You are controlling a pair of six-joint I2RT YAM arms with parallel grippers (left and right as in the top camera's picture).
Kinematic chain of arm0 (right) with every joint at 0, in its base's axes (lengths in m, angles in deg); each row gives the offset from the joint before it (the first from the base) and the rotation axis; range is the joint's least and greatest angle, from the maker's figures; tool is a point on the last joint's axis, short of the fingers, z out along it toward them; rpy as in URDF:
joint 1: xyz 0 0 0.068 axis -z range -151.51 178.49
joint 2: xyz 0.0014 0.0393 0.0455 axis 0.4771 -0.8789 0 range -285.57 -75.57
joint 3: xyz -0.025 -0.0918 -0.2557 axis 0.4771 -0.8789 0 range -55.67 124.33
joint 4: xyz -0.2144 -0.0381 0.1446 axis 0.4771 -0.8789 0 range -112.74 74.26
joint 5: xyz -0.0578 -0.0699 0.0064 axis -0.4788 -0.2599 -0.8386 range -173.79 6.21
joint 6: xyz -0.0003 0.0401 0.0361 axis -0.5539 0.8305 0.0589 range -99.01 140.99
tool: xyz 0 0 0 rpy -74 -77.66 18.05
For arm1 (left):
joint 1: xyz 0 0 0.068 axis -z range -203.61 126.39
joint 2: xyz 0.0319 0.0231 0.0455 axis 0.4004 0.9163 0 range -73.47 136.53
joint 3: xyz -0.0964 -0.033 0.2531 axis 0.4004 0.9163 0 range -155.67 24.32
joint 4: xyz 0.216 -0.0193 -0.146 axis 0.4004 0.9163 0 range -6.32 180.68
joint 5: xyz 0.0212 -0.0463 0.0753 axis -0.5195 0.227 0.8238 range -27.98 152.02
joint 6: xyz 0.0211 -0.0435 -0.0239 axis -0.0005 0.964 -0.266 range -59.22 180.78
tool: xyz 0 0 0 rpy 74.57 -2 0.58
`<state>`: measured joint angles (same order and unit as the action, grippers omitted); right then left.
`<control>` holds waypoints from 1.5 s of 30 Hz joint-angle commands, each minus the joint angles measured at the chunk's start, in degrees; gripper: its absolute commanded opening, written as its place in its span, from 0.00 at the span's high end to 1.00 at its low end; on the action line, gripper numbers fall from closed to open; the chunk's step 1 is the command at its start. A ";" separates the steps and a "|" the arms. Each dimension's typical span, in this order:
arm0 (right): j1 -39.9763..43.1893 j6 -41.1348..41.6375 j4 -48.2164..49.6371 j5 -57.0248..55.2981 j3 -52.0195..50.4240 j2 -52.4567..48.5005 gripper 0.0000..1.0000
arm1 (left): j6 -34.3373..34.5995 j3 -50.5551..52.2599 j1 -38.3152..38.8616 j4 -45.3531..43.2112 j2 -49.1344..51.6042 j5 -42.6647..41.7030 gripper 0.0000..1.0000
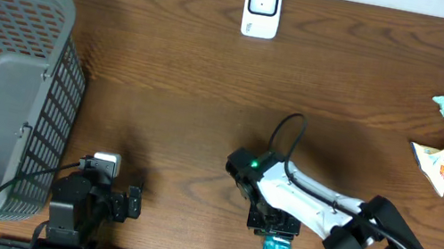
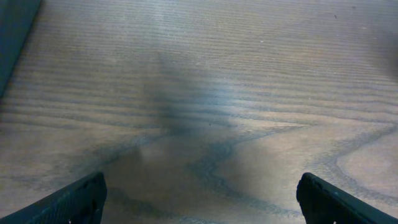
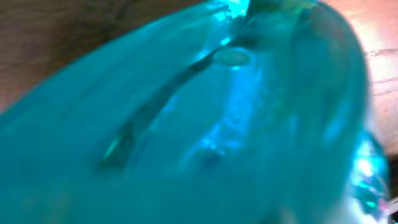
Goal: Scan the item barcode
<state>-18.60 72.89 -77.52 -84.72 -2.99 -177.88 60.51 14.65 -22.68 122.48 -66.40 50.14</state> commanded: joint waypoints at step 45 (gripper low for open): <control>16.04 -36.81 22.93 20.22 7.23 -4.28 0.62 | -0.57 0.31 0.02 0.68 -0.09 -0.07 0.02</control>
<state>-2.84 38.40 -54.09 -64.66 3.79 -180.10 60.51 14.65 -22.68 122.51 -66.40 50.14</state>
